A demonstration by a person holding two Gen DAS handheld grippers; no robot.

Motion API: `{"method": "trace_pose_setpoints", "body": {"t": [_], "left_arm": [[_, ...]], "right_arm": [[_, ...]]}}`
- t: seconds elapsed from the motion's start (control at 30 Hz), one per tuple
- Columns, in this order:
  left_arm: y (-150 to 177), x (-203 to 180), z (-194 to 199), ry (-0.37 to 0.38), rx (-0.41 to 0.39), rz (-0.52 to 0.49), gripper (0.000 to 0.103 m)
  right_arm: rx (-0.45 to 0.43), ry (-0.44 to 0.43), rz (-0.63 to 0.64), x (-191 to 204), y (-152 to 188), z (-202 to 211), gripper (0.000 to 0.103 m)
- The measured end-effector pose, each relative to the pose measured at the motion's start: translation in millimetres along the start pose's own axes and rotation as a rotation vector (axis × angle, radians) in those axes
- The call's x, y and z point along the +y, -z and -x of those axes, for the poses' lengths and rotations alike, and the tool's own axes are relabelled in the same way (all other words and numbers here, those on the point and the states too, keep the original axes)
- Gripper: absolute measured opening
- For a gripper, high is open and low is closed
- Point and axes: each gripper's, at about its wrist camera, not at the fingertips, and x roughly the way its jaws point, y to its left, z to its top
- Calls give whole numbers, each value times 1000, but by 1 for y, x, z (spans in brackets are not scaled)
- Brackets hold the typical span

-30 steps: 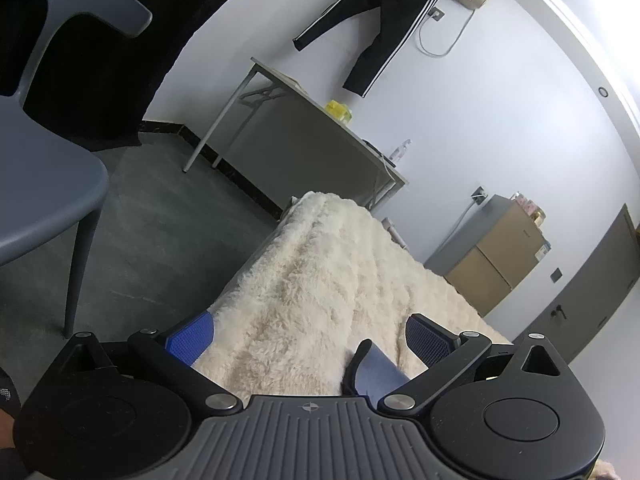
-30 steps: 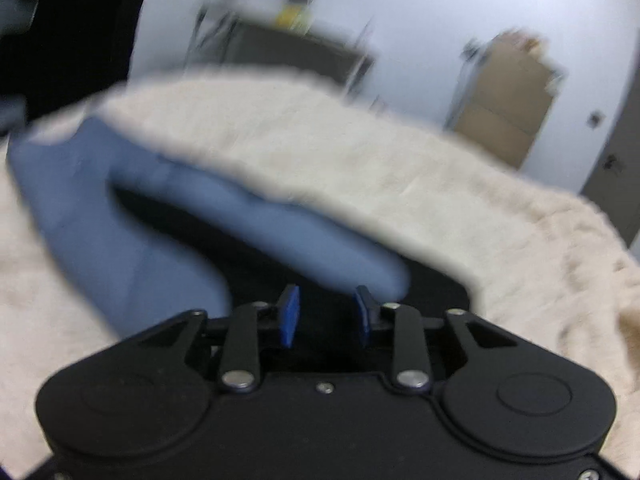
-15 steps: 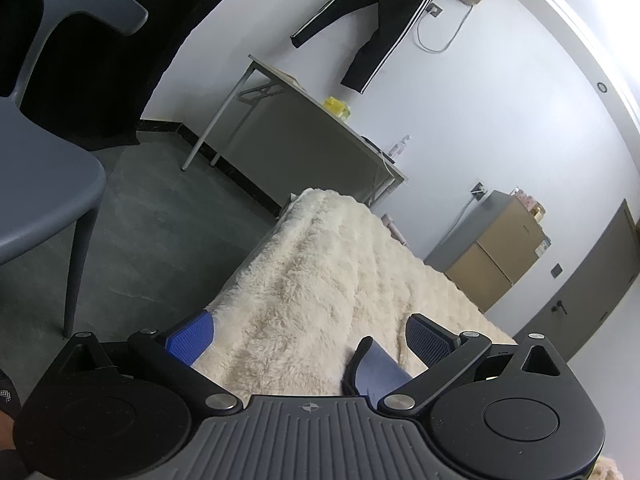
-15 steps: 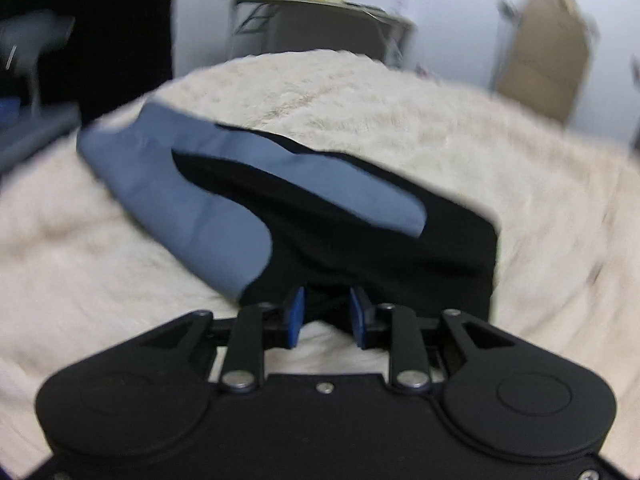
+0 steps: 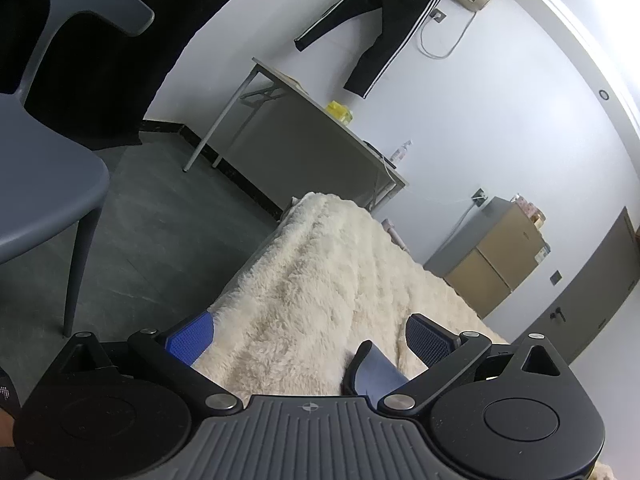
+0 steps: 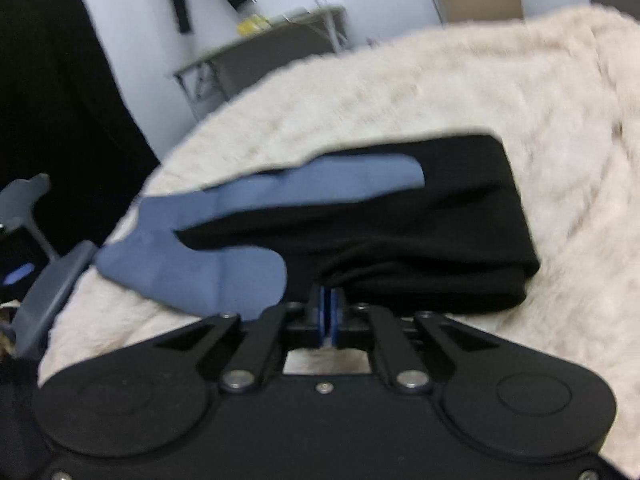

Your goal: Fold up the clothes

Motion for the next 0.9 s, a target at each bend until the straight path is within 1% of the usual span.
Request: {"method": "trace_pose_setpoints", "body": {"t": [0.07, 0.1, 0.17, 0.2, 0.23, 0.27, 0.3, 0.37, 0.4, 0.43, 0.47, 0.53, 0.57, 0.6, 0.63, 0.67, 0.7, 0.73, 0.83, 0.9], "left_arm": [[0, 0, -1, 1, 2, 2, 101], [0, 0, -1, 1, 2, 0, 101], [1, -2, 0, 1, 4, -4, 101], [1, -2, 0, 1, 5, -6, 101], [1, -3, 0, 1, 6, -8, 101], [1, -3, 0, 2, 6, -10, 101], [2, -4, 0, 2, 7, -12, 101], [2, -4, 0, 0, 7, -11, 101], [2, -4, 0, -1, 7, -9, 101], [2, -4, 0, -2, 6, -7, 101], [2, -4, 1, -2, 6, -7, 101], [2, -4, 2, -2, 4, -5, 101], [1, -4, 2, -3, 4, -4, 101], [1, -4, 2, -2, 3, -3, 101], [1, -4, 2, -2, 2, -1, 101], [1, -4, 1, -2, 1, 0, 101], [0, -4, 1, -2, 2, 1, 101], [0, -4, 0, -2, 3, 2, 101], [0, -4, -1, -1, 8, -1, 101], [0, -4, -1, -2, 9, -4, 101]], "right_arm": [[-18, -11, 29, 0, 4, 14, 0], [-7, -19, 49, 0, 9, 18, 0], [26, 7, 79, 1, 15, 19, 0], [22, 15, 68, -1, 13, 19, 1], [16, 23, 56, -2, 11, 20, 6], [10, 31, 43, -3, 9, 20, 9], [-1, 22, 24, -5, 4, 18, 14], [-13, 13, 5, -4, -8, 11, 15], [-13, 12, 4, -4, -10, 9, 18], [1, 12, 5, -3, -14, 1, 23], [16, 13, 7, -1, -18, -7, 26], [54, 13, 0, -3, -19, -22, 27], [104, 36, 3, -4, -18, -34, 27], [117, 41, -1, -5, -16, -38, 27], [136, 35, -32, -10, -14, -44, 27], [137, 30, -43, -12, -13, -46, 27], [132, 26, -45, -12, -13, -46, 18], [127, 23, -46, -12, -13, -46, 4], [83, 1, 21, -1, -13, -34, 3], [55, -19, 40, 3, -13, -24, 1]]}}
